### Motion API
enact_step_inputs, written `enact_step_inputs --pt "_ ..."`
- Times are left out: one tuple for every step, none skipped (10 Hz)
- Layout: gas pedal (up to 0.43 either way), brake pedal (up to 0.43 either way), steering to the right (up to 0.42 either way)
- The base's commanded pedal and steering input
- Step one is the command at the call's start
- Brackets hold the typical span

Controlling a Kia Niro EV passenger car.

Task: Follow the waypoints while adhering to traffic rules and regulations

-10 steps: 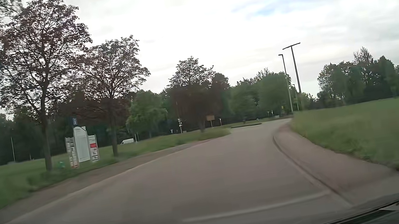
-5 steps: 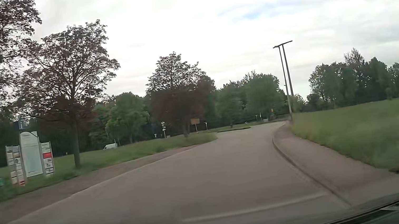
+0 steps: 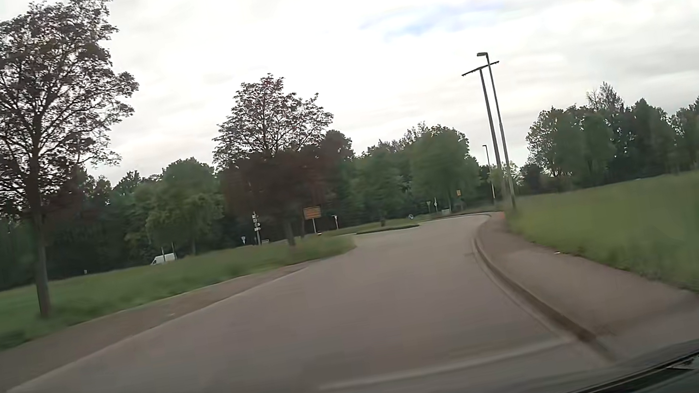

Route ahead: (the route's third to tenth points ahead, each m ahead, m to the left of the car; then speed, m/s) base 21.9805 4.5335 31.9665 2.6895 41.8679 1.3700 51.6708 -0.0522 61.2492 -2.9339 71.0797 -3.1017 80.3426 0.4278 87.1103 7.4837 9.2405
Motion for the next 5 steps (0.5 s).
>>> enact_step_inputs --pt "0.047 0.000 0.043" --pt "0.047 0.000 0.043" --pt "0.047 0.000 0.043" --pt "0.039 0.000 0.043" --pt "0.039 0.000 0.043"
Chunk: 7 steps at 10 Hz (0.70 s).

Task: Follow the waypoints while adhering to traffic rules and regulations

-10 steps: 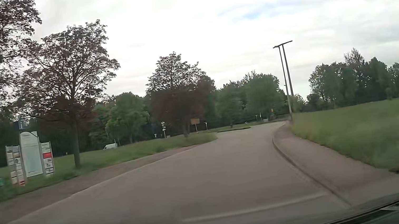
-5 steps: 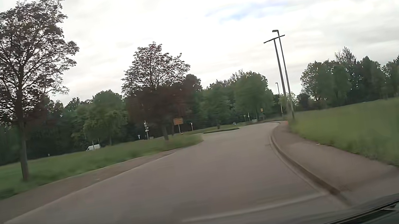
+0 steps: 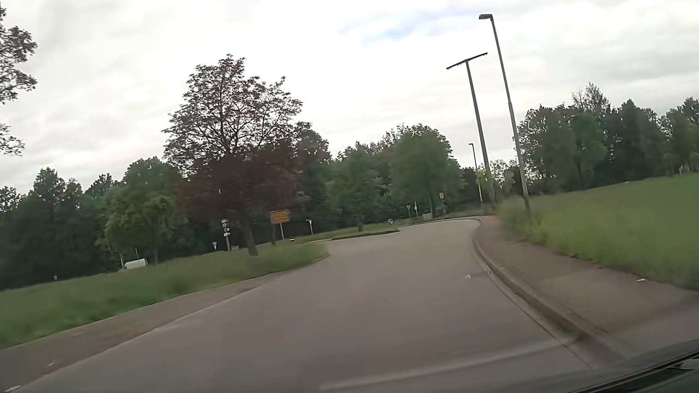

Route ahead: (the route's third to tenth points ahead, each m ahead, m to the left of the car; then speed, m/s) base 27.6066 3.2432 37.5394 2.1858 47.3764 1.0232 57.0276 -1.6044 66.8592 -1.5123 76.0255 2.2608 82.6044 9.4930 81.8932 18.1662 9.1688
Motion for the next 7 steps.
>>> enact_step_inputs --pt "0.039 0.000 0.043" --pt "0.039 0.000 0.043" --pt "0.039 0.000 0.043" --pt "0.039 0.000 0.043" --pt "0.039 0.000 0.043" --pt "0.039 0.000 0.043" --pt "0.039 0.000 0.043"
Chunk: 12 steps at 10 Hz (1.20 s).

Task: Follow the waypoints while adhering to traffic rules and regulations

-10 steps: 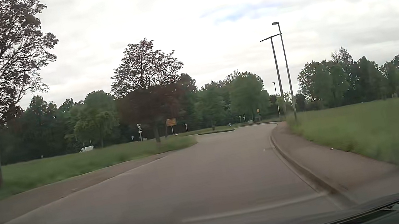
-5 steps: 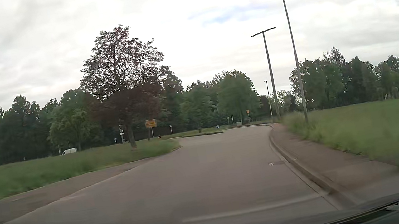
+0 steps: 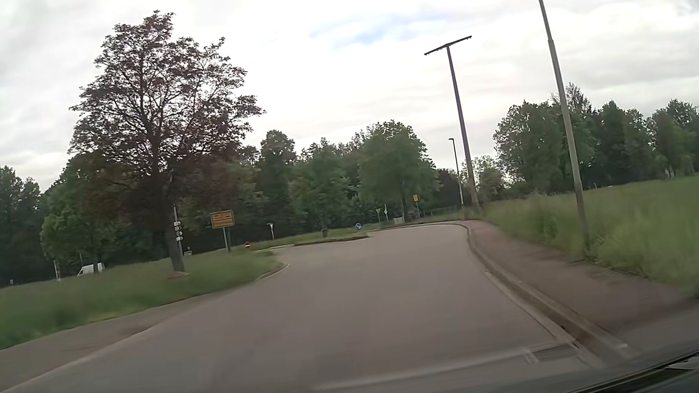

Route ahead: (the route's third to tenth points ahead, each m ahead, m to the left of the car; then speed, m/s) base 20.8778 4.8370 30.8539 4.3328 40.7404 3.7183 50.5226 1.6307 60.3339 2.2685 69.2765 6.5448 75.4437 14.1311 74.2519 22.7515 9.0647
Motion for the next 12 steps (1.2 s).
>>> enact_step_inputs --pt "0.039 0.000 0.042" --pt "0.039 0.000 0.040" --pt "0.039 0.000 0.040" --pt "0.039 0.000 0.039" --pt "0.039 0.000 0.037" --pt "0.039 0.000 0.036" --pt "0.039 0.000 0.036" --pt "0.039 0.000 0.033" --pt "0.039 0.000 0.032" --pt "0.039 0.000 0.031" --pt "0.039 0.000 0.028" --pt "0.039 0.000 0.025"
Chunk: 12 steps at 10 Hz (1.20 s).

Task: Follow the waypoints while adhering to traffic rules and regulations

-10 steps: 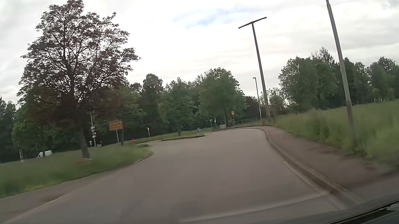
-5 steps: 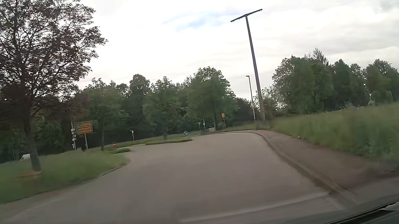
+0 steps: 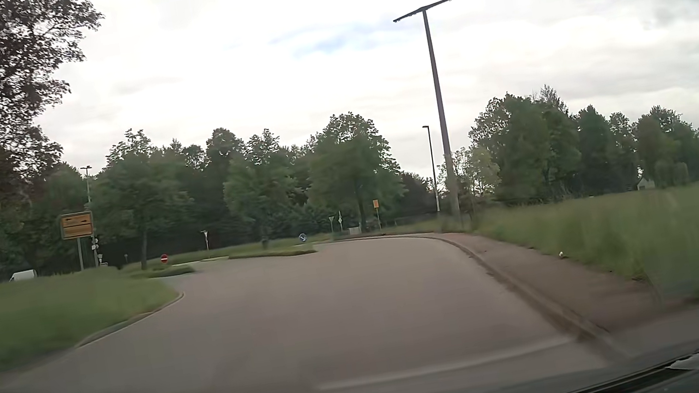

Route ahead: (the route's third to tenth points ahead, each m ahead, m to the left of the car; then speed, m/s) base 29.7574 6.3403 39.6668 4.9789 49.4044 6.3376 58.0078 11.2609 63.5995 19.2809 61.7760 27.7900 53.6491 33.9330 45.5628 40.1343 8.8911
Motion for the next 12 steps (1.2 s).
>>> enact_step_inputs --pt "0.039 0.000 0.021" --pt "0.039 0.000 0.020" --pt "0.039 0.000 0.019" --pt "0.039 0.000 0.015" --pt "0.039 0.000 0.011" --pt "0.039 0.000 0.008" --pt "0.039 0.000 0.006" --pt "0.039 0.000 0.004" --pt "0.039 0.000 0.003" --pt "0.039 0.000 0.002" --pt "0.039 0.000 0.001" --pt "0.039 0.000 0.000"
